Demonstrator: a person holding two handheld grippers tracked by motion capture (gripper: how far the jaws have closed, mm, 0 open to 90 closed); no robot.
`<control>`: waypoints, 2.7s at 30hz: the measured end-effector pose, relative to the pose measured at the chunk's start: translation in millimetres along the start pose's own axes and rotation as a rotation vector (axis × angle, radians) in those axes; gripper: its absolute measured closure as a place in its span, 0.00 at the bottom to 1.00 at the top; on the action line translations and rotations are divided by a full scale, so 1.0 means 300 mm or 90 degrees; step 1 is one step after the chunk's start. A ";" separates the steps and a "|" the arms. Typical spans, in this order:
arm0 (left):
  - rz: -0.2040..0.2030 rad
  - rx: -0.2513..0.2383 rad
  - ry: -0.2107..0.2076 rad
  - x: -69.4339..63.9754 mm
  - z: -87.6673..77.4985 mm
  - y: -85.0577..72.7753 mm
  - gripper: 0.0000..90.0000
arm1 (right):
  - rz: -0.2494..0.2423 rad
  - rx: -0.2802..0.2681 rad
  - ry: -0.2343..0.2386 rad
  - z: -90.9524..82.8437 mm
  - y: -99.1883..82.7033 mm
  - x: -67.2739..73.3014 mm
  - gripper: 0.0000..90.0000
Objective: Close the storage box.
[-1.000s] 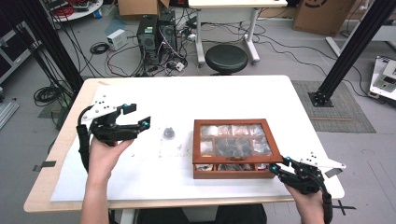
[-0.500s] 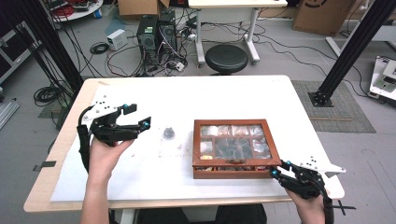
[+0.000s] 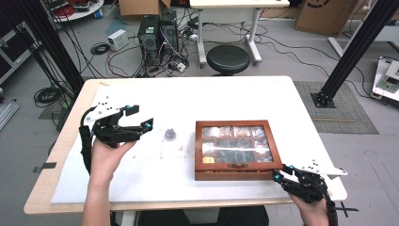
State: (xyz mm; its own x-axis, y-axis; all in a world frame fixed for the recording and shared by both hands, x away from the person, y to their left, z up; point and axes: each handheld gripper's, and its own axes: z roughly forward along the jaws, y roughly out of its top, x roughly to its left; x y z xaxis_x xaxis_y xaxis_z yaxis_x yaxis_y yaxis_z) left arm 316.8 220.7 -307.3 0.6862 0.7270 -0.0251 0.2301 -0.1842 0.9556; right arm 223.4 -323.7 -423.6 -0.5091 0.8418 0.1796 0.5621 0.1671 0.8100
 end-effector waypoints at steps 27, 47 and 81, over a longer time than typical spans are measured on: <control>0.001 -0.006 -0.007 -0.006 -0.006 0.006 0.30 | 0.013 0.044 0.021 0.021 -0.022 -0.017 0.56; -0.001 -0.014 -0.005 -0.001 -0.019 0.010 0.30 | -0.008 0.023 -0.016 -0.043 0.021 -0.020 0.36; -0.029 -0.057 -0.029 0.032 -0.027 0.004 0.30 | -0.110 -0.184 -0.078 -0.043 0.457 -0.053 0.23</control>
State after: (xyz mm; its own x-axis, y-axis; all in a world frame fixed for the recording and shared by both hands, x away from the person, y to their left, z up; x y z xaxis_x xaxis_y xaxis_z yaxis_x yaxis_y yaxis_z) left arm 317.9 232.8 -303.8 0.7078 0.7018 -0.0805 0.2005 -0.0903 0.9755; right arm 299.9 -320.7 -308.3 -0.4884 0.8722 -0.0288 0.2579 0.1758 0.9500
